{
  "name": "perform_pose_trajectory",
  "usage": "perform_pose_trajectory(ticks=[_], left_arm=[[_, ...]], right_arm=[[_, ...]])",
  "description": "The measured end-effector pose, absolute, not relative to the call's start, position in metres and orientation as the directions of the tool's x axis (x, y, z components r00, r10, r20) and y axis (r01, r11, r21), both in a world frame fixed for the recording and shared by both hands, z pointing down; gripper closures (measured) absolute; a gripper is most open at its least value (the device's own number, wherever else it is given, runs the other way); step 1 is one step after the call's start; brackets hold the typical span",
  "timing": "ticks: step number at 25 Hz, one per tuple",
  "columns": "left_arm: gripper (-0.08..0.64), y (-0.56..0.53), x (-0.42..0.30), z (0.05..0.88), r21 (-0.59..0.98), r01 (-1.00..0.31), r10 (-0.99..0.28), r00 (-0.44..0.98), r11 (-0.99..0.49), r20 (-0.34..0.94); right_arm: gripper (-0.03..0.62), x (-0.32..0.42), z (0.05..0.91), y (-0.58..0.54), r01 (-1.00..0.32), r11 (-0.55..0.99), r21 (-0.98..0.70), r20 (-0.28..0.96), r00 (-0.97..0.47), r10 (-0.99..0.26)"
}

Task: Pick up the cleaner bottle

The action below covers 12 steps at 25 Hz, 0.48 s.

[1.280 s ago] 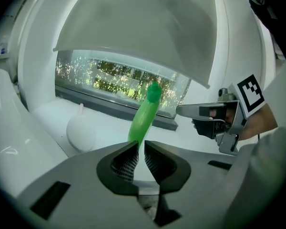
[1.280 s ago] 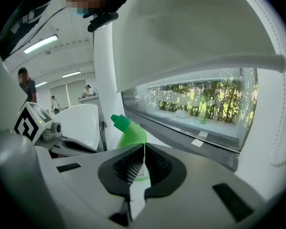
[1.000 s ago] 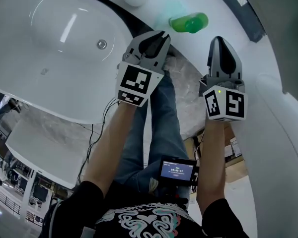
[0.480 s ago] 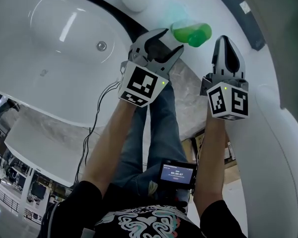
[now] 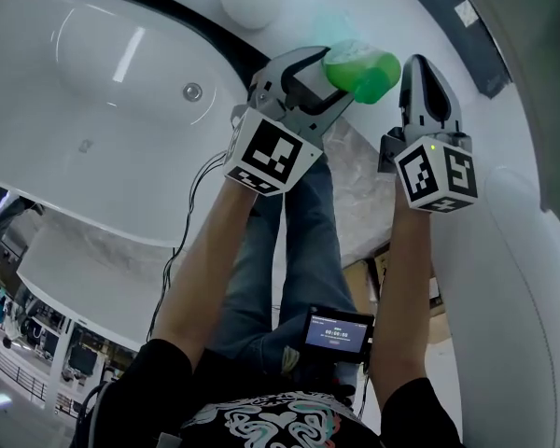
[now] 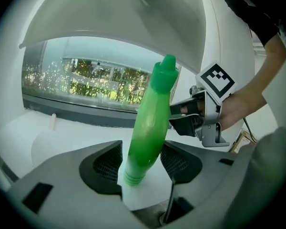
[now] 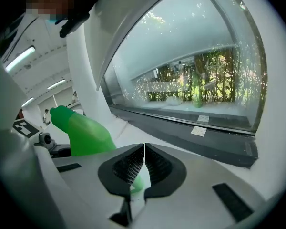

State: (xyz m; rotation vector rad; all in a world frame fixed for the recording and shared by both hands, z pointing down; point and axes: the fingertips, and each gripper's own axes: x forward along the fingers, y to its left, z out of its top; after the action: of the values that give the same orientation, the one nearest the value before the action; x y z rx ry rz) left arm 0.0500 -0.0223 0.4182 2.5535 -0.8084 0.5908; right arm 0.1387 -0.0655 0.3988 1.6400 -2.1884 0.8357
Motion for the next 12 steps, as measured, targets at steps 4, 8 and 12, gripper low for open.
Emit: perform_pose_trajectory(ticks=[4,8,12], left_arm=[[0.325,-0.026,0.059,0.427,0.235,-0.586,-0.417,0.754,-0.775,0.507],[0.325,-0.031,0.067,0.433,0.235,-0.570,-0.391,0.757,-0.787,0.524],[0.325,-0.034,0.074,0.442,0.203,-0.554,-0.376,0.748,-0.808,0.546]], right_arm=[[0.563,0.137,0.412,-0.070,-0.937,0.191,-0.293,0.547,-0.328,-0.770],[0.563,0.131,0.415,-0.075,-0.926,0.209,-0.315,0.546,-0.357,-0.758],[0.563,0.125,0.418,-0.079,-0.912,0.239,-0.334,0.545,-0.394,-0.740]])
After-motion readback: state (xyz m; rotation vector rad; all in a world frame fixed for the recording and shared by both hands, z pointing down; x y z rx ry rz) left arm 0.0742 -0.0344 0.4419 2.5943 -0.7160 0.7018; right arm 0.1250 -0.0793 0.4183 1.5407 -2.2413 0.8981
